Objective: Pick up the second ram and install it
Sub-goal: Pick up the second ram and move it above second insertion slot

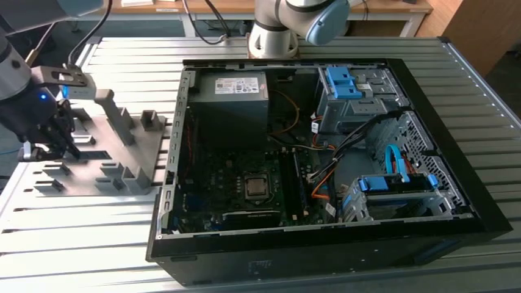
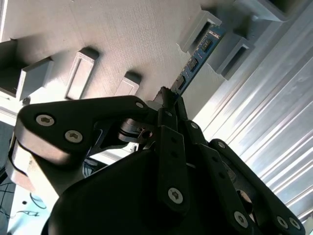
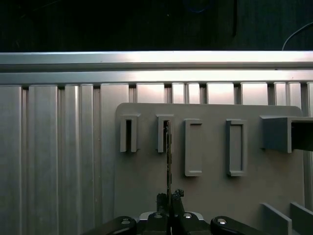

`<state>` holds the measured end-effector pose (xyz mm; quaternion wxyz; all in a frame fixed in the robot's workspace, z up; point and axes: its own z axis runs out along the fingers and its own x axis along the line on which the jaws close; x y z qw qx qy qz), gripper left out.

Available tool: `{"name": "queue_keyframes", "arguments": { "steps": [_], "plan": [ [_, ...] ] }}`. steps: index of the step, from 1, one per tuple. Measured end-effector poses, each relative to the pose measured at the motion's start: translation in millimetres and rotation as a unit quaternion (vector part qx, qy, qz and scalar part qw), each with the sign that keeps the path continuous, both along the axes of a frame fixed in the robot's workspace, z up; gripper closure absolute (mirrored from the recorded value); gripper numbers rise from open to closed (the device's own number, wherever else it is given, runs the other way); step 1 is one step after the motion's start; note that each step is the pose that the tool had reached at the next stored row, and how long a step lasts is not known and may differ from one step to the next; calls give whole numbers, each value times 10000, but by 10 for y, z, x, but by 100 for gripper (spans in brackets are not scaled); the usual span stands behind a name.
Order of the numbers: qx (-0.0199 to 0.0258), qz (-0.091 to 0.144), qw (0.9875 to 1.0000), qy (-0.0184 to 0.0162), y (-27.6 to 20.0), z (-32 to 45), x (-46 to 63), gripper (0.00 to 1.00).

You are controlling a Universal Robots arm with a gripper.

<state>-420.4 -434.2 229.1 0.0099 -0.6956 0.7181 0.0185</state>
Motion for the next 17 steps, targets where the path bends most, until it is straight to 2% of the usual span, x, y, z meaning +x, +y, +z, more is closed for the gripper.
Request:
{"name": "queue_keyframes", "arguments": {
  "steps": [17],
  "plan": [
    [0, 0, 10000, 0, 0, 122, 0, 86]
  ]
}}
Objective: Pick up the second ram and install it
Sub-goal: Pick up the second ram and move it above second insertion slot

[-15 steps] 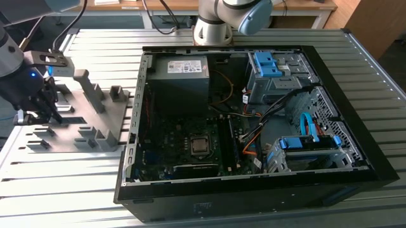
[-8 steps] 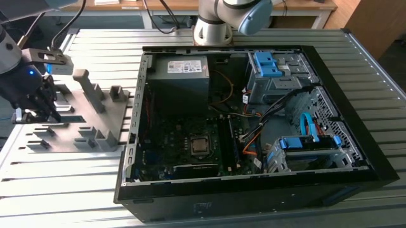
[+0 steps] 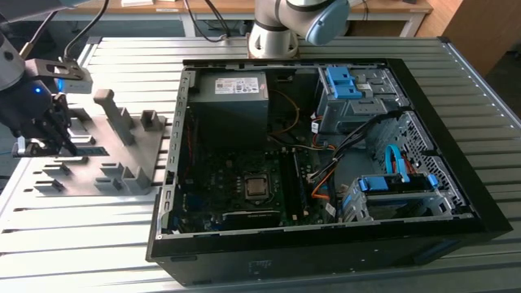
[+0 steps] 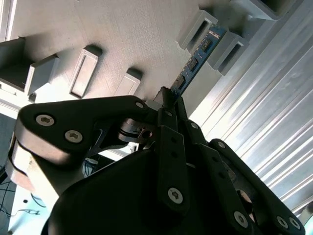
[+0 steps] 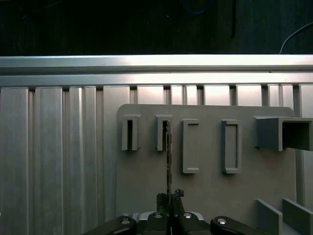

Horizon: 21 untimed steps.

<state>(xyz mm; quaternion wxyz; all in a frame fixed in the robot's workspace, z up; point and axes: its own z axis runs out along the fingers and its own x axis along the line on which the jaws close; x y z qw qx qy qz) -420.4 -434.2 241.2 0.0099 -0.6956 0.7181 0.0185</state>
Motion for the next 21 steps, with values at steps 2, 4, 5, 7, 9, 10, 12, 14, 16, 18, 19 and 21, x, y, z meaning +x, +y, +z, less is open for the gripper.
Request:
{"name": "queue_keyframes", "arguments": {
  "steps": [2, 4, 5, 7, 9, 10, 12, 14, 16, 18, 19, 21],
  "plan": [
    [0, 0, 10000, 0, 0, 13, 0, 86],
    [0, 0, 10000, 0, 0, 28, 0, 86],
    [0, 0, 10000, 0, 0, 35, 0, 86],
    [0, 0, 10000, 0, 0, 49, 0, 86],
    [0, 0, 10000, 0, 0, 62, 0, 86],
    [0, 0, 10000, 0, 0, 68, 0, 86],
    [0, 0, 10000, 0, 0, 79, 0, 86],
    [0, 0, 10000, 0, 0, 92, 0, 86],
    [0, 0, 10000, 0, 0, 105, 0, 86],
    [0, 0, 10000, 0, 0, 118, 0, 86],
    [0, 0, 10000, 0, 0, 124, 0, 86],
    [0, 0, 10000, 0, 0, 139, 0, 86]
  ]
}}
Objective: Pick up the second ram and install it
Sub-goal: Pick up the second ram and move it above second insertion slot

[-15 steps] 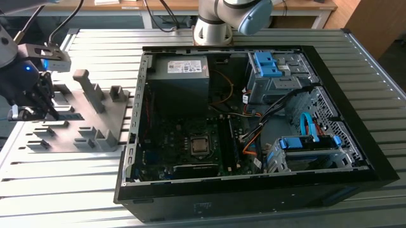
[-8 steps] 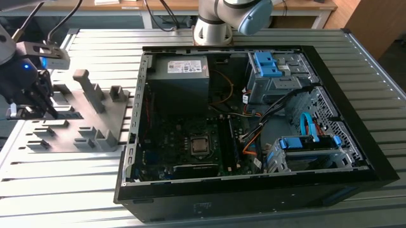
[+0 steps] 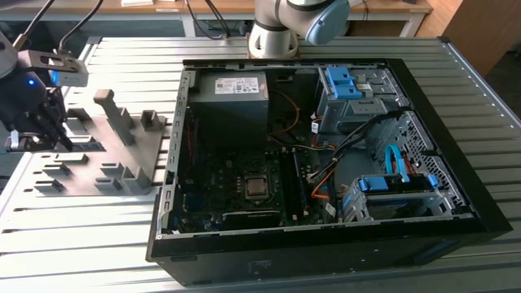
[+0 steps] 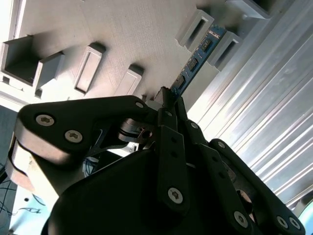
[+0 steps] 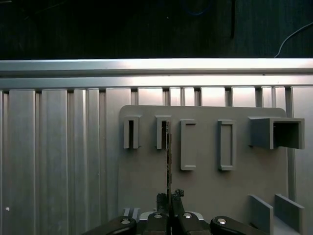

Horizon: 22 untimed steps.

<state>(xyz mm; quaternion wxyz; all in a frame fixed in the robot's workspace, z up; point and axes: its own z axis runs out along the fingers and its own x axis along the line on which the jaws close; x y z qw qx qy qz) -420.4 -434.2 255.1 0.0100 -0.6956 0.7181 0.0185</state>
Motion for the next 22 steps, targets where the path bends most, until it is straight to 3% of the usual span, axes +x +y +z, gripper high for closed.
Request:
{"name": "queue_keyframes", "arguments": {
  "steps": [5, 22],
  "plan": [
    [0, 0, 10000, 0, 0, 69, 0, 86],
    [1, 0, 10000, 0, 0, 456, 0, 86]
  ]
}}
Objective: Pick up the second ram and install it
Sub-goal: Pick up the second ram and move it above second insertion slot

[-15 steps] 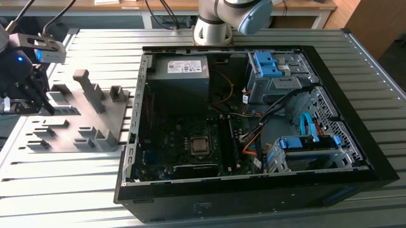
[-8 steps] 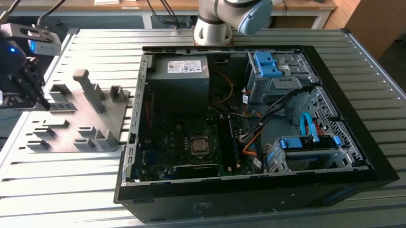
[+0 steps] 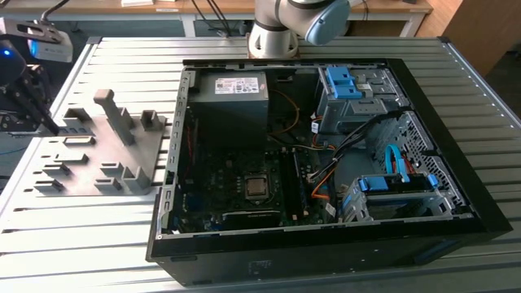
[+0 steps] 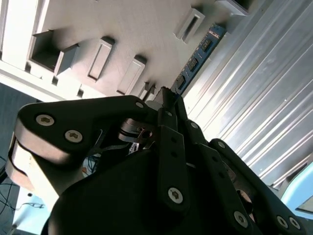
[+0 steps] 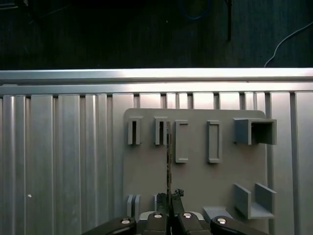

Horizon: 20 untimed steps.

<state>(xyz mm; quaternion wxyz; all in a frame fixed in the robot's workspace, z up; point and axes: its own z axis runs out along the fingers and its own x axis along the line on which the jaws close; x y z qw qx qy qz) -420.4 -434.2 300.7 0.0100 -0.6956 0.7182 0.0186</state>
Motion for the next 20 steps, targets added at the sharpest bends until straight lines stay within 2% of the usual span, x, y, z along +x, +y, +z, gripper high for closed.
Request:
{"name": "queue_keyframes", "arguments": {
  "steps": [20],
  "plan": [
    [0, 0, 10000, 0, 0, 305, 0, 86]
  ]
}}
